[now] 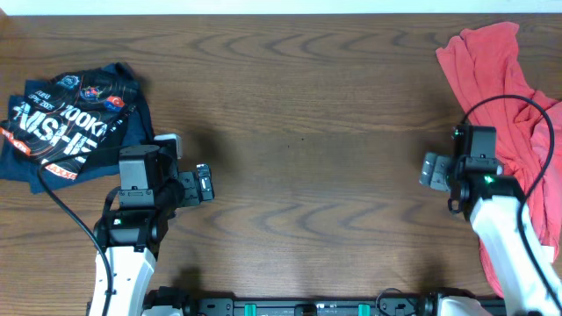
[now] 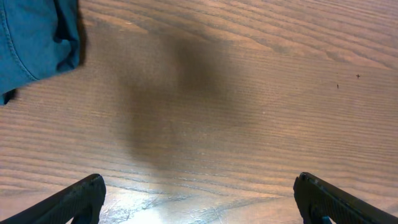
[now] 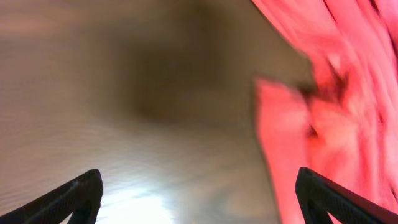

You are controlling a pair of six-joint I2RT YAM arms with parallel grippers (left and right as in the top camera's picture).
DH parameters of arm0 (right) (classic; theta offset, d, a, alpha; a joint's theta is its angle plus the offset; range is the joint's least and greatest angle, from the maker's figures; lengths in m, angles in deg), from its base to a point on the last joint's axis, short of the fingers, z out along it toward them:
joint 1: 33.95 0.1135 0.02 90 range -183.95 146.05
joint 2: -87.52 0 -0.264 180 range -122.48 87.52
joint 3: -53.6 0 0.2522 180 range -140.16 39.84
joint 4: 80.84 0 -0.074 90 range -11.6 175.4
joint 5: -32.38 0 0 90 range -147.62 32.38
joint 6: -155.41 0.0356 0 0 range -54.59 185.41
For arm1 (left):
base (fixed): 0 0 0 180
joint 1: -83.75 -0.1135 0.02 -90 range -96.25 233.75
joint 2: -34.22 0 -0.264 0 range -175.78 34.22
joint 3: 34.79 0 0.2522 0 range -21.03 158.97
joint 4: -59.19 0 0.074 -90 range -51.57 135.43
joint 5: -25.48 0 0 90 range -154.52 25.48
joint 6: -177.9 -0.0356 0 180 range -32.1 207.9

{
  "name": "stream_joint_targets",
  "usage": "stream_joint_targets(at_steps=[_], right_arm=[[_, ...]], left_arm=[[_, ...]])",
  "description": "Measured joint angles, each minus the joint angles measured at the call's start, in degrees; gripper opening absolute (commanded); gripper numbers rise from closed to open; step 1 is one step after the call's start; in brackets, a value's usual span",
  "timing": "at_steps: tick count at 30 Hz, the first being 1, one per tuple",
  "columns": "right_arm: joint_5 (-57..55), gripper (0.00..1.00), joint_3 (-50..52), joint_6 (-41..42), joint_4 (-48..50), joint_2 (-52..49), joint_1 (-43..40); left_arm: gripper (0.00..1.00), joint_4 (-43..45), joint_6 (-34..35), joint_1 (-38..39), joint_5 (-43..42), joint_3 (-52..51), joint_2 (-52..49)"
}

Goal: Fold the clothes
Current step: 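Reach the right gripper to the crumpled orange shirt and grasp it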

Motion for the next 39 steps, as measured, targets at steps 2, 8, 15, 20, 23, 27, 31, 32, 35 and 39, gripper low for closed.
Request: stream_joint_targets(at_steps=[2,8,15,20,23,27,31,32,35,39], right_arm=[[-3.1,0.87,0.0,2.4,-0.6,-3.5,-1.6],[-7.6,0.84,0.0,6.5,2.6,-11.4,-6.3],[-8.8,0.75,0.0,7.9,8.7,-18.2,-11.1],[-9.0,0.52,0.0,8.3,12.5,-20.8,-13.3],[-8.8,0.36,-0.2,8.5,14.4,-21.9,-13.9],[-8.0,0.07,-0.6,8.7,15.3,-23.2,-14.1],[-5.7,0.01,-0.9,7.7,15.2,-23.4,-14.1],[-5.0,0.01,-1.0,7.0,15.0,-23.4,-14.2],[3.5,0.01,-2.0,2.5,14.2,-22.7,-14.2],[24.4,0.01,-2.4,-4.5,12.8,-21.4,-11.1]], left_arm=[[0.98,0.0,0.0,0.0,0.0,0.0,0.0],[0.98,-0.1,0.0,0.0,-0.2,0.0,0.0],[0.98,-0.1,0.0,0.0,-0.2,0.0,0.0],[0.98,-0.1,0.0,0.0,-0.2,0.0,0.0],[0.98,-0.1,0.0,0.0,-0.2,0.0,0.0],[0.98,-0.1,0.0,0.0,-0.2,0.0,0.0],[0.98,-0.1,0.0,0.0,-0.2,0.0,0.0],[0.98,-0.1,0.0,0.0,-0.2,0.0,0.0],[0.98,-0.1,0.0,0.0,-0.2,0.0,0.0],[0.98,-0.1,0.0,0.0,-0.2,0.0,0.0]])
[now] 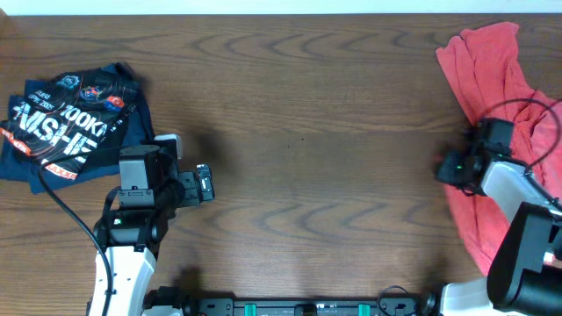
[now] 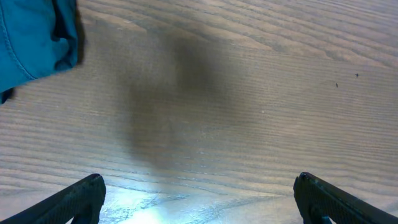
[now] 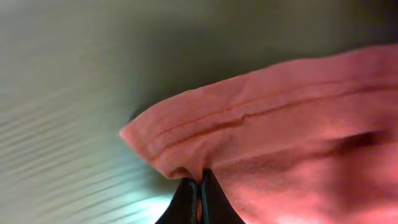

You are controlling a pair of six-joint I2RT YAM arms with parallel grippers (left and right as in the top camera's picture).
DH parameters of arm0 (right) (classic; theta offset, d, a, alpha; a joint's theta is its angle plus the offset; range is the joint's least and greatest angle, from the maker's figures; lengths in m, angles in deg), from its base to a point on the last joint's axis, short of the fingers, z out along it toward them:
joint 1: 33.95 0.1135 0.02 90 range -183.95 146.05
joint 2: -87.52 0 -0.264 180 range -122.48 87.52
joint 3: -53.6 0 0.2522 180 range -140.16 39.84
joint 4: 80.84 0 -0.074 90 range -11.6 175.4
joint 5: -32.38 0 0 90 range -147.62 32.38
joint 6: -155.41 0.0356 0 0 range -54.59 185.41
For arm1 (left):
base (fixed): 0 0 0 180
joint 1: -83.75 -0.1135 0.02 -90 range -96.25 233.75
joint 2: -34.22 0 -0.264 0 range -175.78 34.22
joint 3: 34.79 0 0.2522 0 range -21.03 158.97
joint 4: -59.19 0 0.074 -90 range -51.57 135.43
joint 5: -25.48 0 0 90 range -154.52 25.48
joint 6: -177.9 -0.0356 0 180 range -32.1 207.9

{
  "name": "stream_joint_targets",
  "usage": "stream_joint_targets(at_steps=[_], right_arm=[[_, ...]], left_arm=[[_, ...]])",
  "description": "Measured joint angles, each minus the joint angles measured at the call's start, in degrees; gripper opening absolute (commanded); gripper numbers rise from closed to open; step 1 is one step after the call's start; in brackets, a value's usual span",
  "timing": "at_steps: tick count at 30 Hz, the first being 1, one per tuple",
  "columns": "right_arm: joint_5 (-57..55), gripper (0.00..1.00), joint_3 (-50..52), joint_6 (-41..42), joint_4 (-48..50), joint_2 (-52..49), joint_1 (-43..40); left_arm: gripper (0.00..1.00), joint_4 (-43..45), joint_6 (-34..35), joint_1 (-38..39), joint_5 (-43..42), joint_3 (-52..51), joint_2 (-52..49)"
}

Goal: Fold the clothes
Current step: 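Reach the right gripper to the crumpled orange shirt and grasp it, then drag the orange shirt leftward toward the table center with the right gripper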

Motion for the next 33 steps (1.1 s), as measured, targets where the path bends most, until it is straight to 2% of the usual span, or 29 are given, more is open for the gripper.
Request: stream_joint_targets(at_steps=[4,8,12,17,18,19,21,22,23,28,33], right_arm=[[18.2,0.01,0.0,-3.6,3.6,2.7,8.3],[25.3,0.01,0.0,-2.4,13.2,5.6,18.1],[24.3,0.01,-0.1,2.6,24.1,5.9,27.0],[15.8,0.01,-0.1,7.9,39.3,5.9,36.4],[13.2,0.04,-0.1,8.4,42.4,5.9,38.4],[11.6,0.13,-0.2,8.9,43.8,5.9,39.6],[7.4,0.67,-0.2,9.9,45.4,6.0,42.3],[5.3,0.87,-0.2,9.8,45.2,6.0,43.5],[4.0,0.99,-0.2,9.9,44.8,6.0,43.9],[-1.7,0.99,-0.2,10.1,39.6,6.3,41.9],[-6.1,0.99,-0.2,10.3,28.4,11.6,34.6]], left_arm=[[0.98,0.4,0.0,0.0,0.0,0.0,0.0],[0.98,1.0,0.0,0.0,0.0,0.0,0.0],[0.98,1.6,0.0,0.0,0.0,0.0,0.0],[0.98,2.5,0.0,0.0,0.0,0.0,0.0],[0.98,2.7,0.0,0.0,0.0,0.0,0.0],[0.98,2.9,0.0,0.0,0.0,0.0,0.0],[0.98,3.4,0.0,0.0,0.0,0.0,0.0],[0.98,3.8,0.0,0.0,0.0,0.0,0.0],[0.98,4.0,0.0,0.0,0.0,0.0,0.0],[0.98,4.3,0.0,0.0,0.0,0.0,0.0],[0.98,5.4,0.0,0.0,-1.3,0.0,-0.1]])
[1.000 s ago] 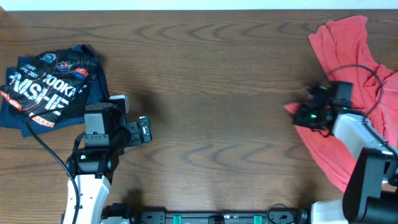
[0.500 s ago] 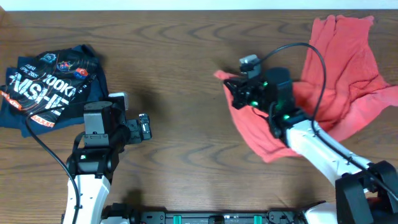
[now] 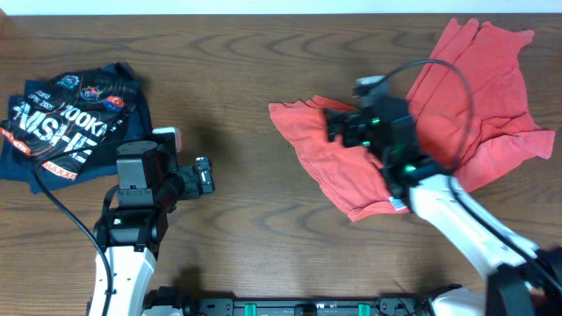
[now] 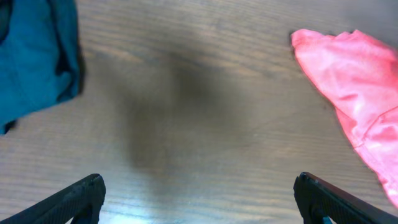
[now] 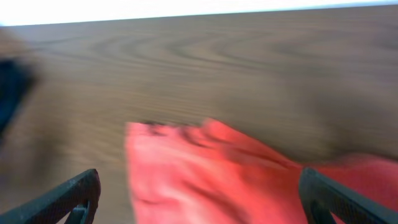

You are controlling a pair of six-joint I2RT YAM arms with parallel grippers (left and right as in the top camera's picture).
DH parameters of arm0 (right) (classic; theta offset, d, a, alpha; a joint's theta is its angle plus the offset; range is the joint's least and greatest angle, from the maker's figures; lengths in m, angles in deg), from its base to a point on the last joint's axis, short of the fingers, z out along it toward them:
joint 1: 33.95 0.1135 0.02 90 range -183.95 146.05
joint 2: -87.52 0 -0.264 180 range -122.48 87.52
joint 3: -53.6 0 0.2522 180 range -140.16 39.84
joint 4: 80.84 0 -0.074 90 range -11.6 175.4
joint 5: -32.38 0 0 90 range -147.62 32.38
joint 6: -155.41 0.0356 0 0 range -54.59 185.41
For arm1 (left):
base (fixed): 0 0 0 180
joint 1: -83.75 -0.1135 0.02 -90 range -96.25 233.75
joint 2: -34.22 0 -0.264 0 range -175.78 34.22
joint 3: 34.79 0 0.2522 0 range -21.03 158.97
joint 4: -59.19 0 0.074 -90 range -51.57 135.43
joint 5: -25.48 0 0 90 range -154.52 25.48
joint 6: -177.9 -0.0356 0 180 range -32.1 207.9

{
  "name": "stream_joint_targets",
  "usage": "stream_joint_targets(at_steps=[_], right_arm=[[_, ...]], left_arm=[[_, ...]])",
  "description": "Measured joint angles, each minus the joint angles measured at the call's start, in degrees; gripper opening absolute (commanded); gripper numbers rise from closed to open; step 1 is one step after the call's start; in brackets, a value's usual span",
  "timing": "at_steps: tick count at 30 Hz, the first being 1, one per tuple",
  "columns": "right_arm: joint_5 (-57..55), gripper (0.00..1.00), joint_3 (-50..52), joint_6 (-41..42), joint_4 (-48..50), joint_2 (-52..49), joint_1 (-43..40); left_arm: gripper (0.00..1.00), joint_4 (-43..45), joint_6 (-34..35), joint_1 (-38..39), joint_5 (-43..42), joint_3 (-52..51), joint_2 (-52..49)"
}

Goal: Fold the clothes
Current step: 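Drag the orange shirt leftward toward the table center with the right gripper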

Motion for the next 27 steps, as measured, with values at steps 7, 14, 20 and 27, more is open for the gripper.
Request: stream_joint_targets(at_steps=[7,14,20,27], right_arm=[[-7.7,0.99,-0.2,0.0,-19.8,11.2,-12.6],[-9.3,0.99,-0.1,0.2,-32.5,13.7,-19.6],[-9.5,0.99,-0.1,0.2,-34.3,13.7,-20.2],[-9.5,0.99,-0.1,0.2,-34.5,13.8,-20.2]], left_arm=[[0.98,4.9,0.4,2.2,-5.8,0.0,-4.2],[0.98,14.1,6.1,13.4,-7.5,0.1,-17.5],[0.98,25.6,13.6,22.5,-8.1,0.2,-29.2],[0.96,39.3,20.1,30.4,-8.5,0.5,-39.3]])
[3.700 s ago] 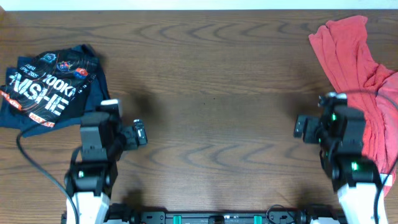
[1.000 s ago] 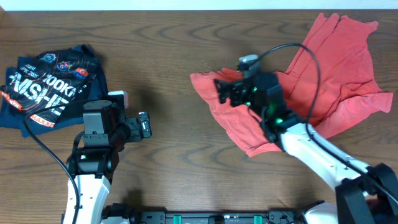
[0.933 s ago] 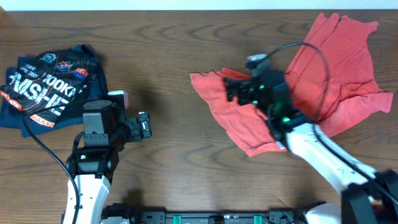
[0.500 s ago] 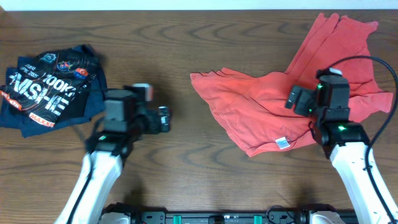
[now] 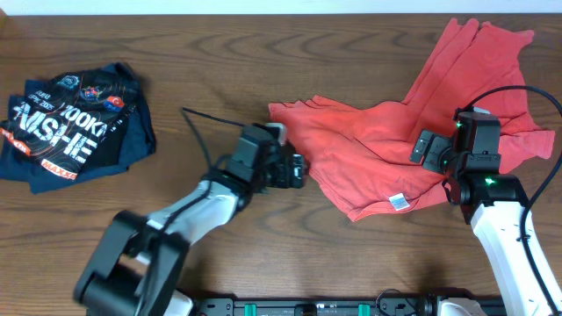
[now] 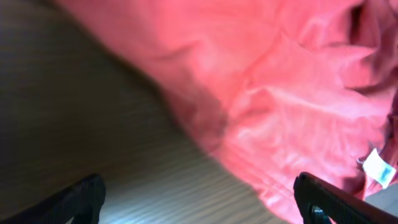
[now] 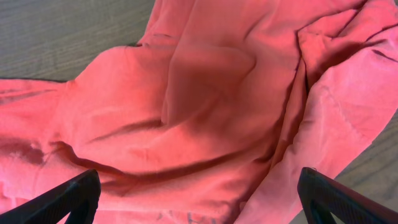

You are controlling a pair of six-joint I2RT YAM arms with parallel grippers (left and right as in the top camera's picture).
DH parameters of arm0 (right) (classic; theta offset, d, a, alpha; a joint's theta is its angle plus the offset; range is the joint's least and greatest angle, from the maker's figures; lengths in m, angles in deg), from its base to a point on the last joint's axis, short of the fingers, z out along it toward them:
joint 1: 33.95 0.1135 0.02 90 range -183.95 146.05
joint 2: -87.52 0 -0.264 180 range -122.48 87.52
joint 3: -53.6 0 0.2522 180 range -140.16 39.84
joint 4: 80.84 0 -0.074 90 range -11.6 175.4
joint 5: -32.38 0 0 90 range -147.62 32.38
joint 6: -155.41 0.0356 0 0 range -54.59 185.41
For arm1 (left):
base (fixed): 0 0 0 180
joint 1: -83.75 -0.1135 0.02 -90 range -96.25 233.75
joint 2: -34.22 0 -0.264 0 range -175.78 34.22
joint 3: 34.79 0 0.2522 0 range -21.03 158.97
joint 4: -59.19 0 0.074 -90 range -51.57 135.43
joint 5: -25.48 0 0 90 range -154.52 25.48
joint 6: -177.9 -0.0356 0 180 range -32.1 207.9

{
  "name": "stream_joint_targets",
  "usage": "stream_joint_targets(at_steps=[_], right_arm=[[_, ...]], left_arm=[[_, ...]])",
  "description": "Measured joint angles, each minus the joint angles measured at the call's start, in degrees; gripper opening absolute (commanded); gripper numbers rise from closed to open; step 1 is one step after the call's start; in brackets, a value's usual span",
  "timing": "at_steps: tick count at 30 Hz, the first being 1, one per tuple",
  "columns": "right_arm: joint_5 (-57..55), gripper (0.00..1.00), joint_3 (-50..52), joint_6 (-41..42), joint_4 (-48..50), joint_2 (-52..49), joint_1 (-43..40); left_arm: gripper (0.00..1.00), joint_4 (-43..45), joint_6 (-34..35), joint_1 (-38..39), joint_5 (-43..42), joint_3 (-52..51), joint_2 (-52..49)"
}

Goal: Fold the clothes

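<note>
A red shirt (image 5: 386, 140) lies rumpled and spread from the table's middle to its right edge, with a white label (image 5: 399, 202) at its near hem. My left gripper (image 5: 297, 171) is open at the shirt's left edge; in the left wrist view the red cloth (image 6: 267, 93) fills the upper right, and bare wood lies between the fingers (image 6: 78, 199). My right gripper (image 5: 423, 147) hovers open over the shirt's right half. The red fabric (image 7: 205, 99) fills nearly the whole right wrist view.
A dark blue printed shirt (image 5: 75, 127) lies bunched at the far left of the wooden table (image 5: 219, 70). Bare wood stretches between the two garments. The red shirt's sleeve (image 5: 479, 44) reaches the back right edge.
My left gripper has moved from bare wood at the left to the red shirt's left edge. My right gripper has moved from over the shirt's middle to its right half.
The red shirt first lay heaped along the right edge with my right gripper open beside it. Then that gripper was shut on its hem. Later the shirt lay spread toward the middle, the gripper open over it. Now both grippers are open at the shirt.
</note>
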Motion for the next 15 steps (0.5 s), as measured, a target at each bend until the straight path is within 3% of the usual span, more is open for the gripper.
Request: stream_joint_targets(at_steps=[7,12,15], right_arm=[[0.0,0.99,0.0,0.0,-1.4,0.0,0.0],[0.0,0.99,0.0,0.0,-1.9,0.0,0.0],[0.0,0.99,0.0,0.0,-2.2,0.0,0.0]], left_arm=[[0.95,12.5,4.2,4.5,0.1,0.7,-7.6],[0.66,23.8,6.4,5.4,0.5,1.4,-13.4],[0.34,25.8,7.0,5.4,1.1,1.4,-15.2]])
